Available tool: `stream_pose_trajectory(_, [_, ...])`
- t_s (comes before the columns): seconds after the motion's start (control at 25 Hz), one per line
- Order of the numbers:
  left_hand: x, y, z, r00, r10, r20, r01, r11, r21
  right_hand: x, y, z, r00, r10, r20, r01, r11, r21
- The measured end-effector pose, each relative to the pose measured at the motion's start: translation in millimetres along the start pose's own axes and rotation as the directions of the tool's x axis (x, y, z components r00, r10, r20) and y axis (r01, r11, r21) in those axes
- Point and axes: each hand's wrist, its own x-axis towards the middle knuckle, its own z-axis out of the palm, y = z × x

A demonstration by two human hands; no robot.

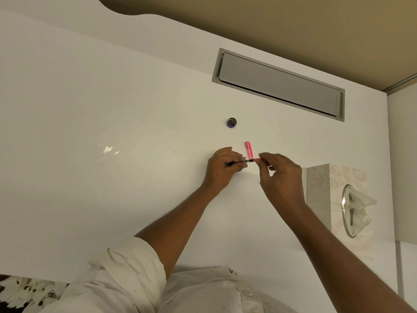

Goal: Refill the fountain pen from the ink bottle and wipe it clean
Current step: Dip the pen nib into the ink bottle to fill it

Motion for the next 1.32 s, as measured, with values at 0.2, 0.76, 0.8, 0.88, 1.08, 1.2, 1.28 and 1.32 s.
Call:
stream_pose_trajectory(0.2, [-0.5, 1.2, -0.5, 1.000, 0.018, -0.003, -0.018, 1.000, -0.002, 1.6, 0.2, -1.3, 0.999, 0.001, 0.041, 0.000, 1.000, -0.031])
stream_pose_trajectory(0.76, [0.8, -0.6, 0.4, 1.000, -0.006, 0.008, 0.006, 1.000, -0.013, 1.8, -3.5, -4.2, 0.999, 0.046, 0.020, -0.047, 0.999, 0.014])
stream_pose_trajectory(0.8, [1.1, -0.6, 0.5, 1.000, -0.019, 0.009, 0.019, 1.000, -0.020, 1.8, -3.3, -4.4, 1.000, 0.026, 0.016, -0.026, 1.000, 0.017])
stream_pose_trajectory(0.88, [1.8, -1.4, 0.9, 0.999, -0.031, 0.010, 0.031, 0.999, -0.020, 2.4, -2.4, -4.3, 1.000, -0.003, 0.022, 0.003, 1.000, 0.007])
stream_pose_trajectory(1.08, [1.8, -2.5, 1.0, 0.999, -0.035, 0.006, 0.035, 0.999, -0.020, 3.3, -2.2, -3.3, 0.998, 0.005, 0.055, -0.003, 0.999, -0.040])
stream_pose_trajectory(1.2, [1.1, -2.4, 1.1, 0.999, -0.043, 0.008, 0.044, 0.998, -0.037, 3.9, -2.3, -3.3, 0.998, 0.012, 0.055, -0.009, 0.999, -0.043])
stream_pose_trajectory(1.28, [1.2, -2.7, 1.1, 0.999, -0.047, 0.009, 0.047, 0.998, -0.045, 4.2, -3.0, -2.4, 0.999, 0.019, 0.051, -0.017, 0.999, -0.051])
stream_pose_trajectory(1.32, [1.1, -2.7, 1.0, 0.999, -0.048, 0.009, 0.048, 0.998, -0.047, 4.3, -3.2, -1.7, 0.999, 0.025, 0.048, -0.022, 0.998, -0.057])
